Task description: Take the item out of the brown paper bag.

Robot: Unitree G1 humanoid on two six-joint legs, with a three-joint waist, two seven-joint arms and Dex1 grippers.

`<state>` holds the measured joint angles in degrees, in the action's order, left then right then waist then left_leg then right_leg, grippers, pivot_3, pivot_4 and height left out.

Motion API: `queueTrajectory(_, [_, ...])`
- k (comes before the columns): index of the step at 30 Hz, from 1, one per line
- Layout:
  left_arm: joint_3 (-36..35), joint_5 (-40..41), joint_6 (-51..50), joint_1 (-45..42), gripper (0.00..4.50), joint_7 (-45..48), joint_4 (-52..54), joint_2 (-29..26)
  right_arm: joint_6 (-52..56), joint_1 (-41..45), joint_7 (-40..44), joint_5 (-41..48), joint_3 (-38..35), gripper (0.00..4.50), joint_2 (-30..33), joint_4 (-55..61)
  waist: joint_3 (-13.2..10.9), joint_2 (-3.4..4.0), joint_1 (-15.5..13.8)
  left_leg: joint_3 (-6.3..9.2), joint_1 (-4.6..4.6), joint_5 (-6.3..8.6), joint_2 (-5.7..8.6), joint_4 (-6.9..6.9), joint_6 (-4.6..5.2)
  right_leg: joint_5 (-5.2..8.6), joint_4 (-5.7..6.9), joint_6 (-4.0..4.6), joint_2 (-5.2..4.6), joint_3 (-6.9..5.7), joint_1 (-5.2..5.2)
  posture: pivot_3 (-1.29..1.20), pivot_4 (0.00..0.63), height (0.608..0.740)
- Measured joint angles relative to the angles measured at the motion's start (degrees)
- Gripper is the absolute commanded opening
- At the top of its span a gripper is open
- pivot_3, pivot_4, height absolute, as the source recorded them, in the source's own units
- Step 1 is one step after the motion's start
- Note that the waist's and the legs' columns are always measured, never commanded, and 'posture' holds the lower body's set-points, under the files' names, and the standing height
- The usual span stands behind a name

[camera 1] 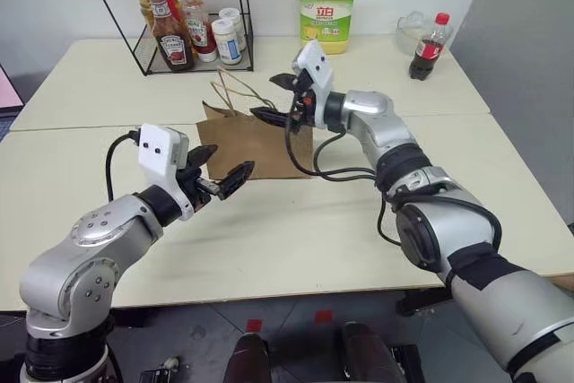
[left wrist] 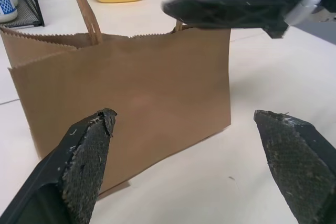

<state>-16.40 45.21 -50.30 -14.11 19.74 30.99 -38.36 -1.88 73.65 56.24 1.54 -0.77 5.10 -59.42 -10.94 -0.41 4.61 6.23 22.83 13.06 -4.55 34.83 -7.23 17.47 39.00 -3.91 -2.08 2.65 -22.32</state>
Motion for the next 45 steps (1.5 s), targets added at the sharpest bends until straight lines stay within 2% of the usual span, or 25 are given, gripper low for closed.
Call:
queueTrajectory(4, [-0.7, -0.4, 0.1, -1.1, 4.50, 2.6, -2.6, -3.1, 6.5, -7.6, 2.5, 1.6, 1.7, 4.45, 3.4, 13.3, 0.0, 0.00, -0.1, 0.01, 0.00, 0.00, 0.00, 0.01, 0.00, 0.00, 0.00, 0.00, 0.00, -0.01, 0.00, 0.00, 0.150, 0.740])
queueTrajectory(7, [-1.8, -0.9, 0.3, -4.2, 4.50, 4.6, -5.8, -6.3, 14.3, -15.5, 1.8, 2.9, 2.1, 4.45, 6.9, 28.2, 0.0, 0.00, -0.4, 0.02, 0.00, 0.00, 0.00, 0.01, 0.00, 0.00, -0.01, 0.00, 0.00, -0.01, 0.00, 0.00, 0.150, 0.740])
queueTrajectory(10, [-2.6, -4.2, 2.4, -8.5, 4.50, 5.3, -10.8, -9.5, 22.9, -23.1, -2.8, 4.4, 1.5, 4.45, 8.9, 42.2, 0.0, 0.00, -0.7, 0.01, -0.01, 0.01, 0.00, 0.02, 0.02, 0.00, 0.01, 0.00, 0.00, 0.00, 0.00, 0.00, 0.150, 0.740])
queueTrajectory(14, [-0.2, -13.0, 9.3, -15.4, 4.50, 4.2, -21.4, -9.7, 32.2, -30.3, -11.6, 5.5, 0.4, 4.45, 8.0, 57.6, 0.0, 0.01, -1.0, 0.01, -0.04, 0.01, 0.00, 0.01, 0.02, 0.00, 0.03, 0.00, 0.02, 0.01, -0.01, 0.00, 0.150, 0.740])
queueTrajectory(18, [4.6, -21.2, 16.8, -24.3, 4.50, 3.5, -35.4, -7.5, 39.0, -37.2, -19.4, 6.5, 0.1, 4.45, 5.6, 69.8, 0.0, -0.06, -1.7, 0.04, -0.01, 0.00, 0.00, 0.03, 0.01, 0.00, 0.01, 0.00, 0.02, -0.06, -0.01, 0.00, 0.150, 0.740])
queueTrajectory(20, [5.9, -23.7, 19.5, -26.7, 4.50, 3.5, -39.8, -7.1, 41.1, -39.4, -21.4, 6.8, 0.9, 4.45, 4.7, 72.1, 0.0, -0.06, -1.8, -0.02, 0.03, 0.00, 0.02, 0.06, 0.01, -0.01, -0.03, -0.01, 0.00, 0.02, -0.01, 0.00, 0.150, 0.740])
queueTrajectory(21, [10.1, -28.2, 26.0, -35.4, 4.50, 5.1, -52.3, -3.4, 42.7, -43.0, -24.9, 6.5, 0.1, 4.45, 4.7, 76.4, 0.1, -0.19, -3.1, 0.20, 0.04, -0.02, -0.02, 0.06, -0.01, 0.01, 0.00, 0.00, 0.05, -0.26, 0.02, 0.00, 0.150, 0.740])
queueTrajectory(25, [15.8, -35.7, 38.1, -50.5, 4.50, 10.0, -75.5, 1.2, 43.9, -48.9, -29.4, 6.4, 1.1, 4.45, 3.4, 79.6, 0.1, -0.25, -3.3, 0.13, 0.12, -0.02, 0.04, 0.13, 0.00, 0.00, -0.05, -0.01, 0.04, -0.14, 0.03, 0.00, 0.150, 0.740])
queueTrajectory(31, [20.8, -43.1, 47.9, -58.3, 4.50, 19.5, -92.7, 4.2, 44.6, -50.3, -32.9, 6.9, -0.4, 4.45, 5.0, 82.4, 0.1, -0.24, -1.4, 0.08, 0.05, -0.02, 0.04, -0.02, 0.00, 0.03, -0.03, 0.03, 0.04, -0.08, -0.04, 0.00, 0.150, 0.740])
queueTrajectory(35, [23.5, -46.7, 49.6, -58.4, 4.50, 26.4, -96.4, 4.5, 44.9, -50.8, -33.8, 8.3, -0.4, 4.45, 5.2, 83.4, 0.1, -0.23, -0.6, 0.08, 0.07, -0.02, 0.03, -0.03, 0.00, 0.03, -0.02, 0.02, 0.05, -0.07, -0.05, 0.00, 0.150, 0.740])
queueTrajectory(40, [23.8, -47.5, 48.6, -57.3, 4.50, 36.4, -92.9, 3.1, 44.8, -50.5, -33.9, 9.3, -0.4, 4.45, 5.9, 83.3, 0.1, -0.23, -0.8, 0.08, 0.08, -0.02, 0.03, -0.02, 0.00, 0.03, -0.02, 0.02, 0.04, -0.07, -0.04, 0.00, 0.150, 0.740])
queueTrajectory(43, [23.8, -47.1, 44.6, -52.8, 4.50, 42.1, -83.1, 1.4, 44.1, -50.0, -33.7, 10.1, -0.6, 4.45, 7.0, 81.8, 0.1, -0.23, -0.8, 0.08, 0.07, -0.03, 0.02, -0.02, 0.00, 0.03, 0.00, 0.02, 0.04, -0.05, -0.02, 0.00, 0.150, 0.740])
queueTrajectory(45, [23.8, -45.6, 39.4, -47.1, 4.50, 45.2, -71.9, -0.6, 43.3, -49.6, -33.4, 10.8, -0.9, 4.45, 8.0, 80.0, 0.1, -0.22, -0.6, 0.06, 0.06, -0.03, 0.01, -0.02, -0.01, 0.03, 0.00, 0.02, 0.04, -0.02, -0.02, 0.00, 0.150, 0.740])
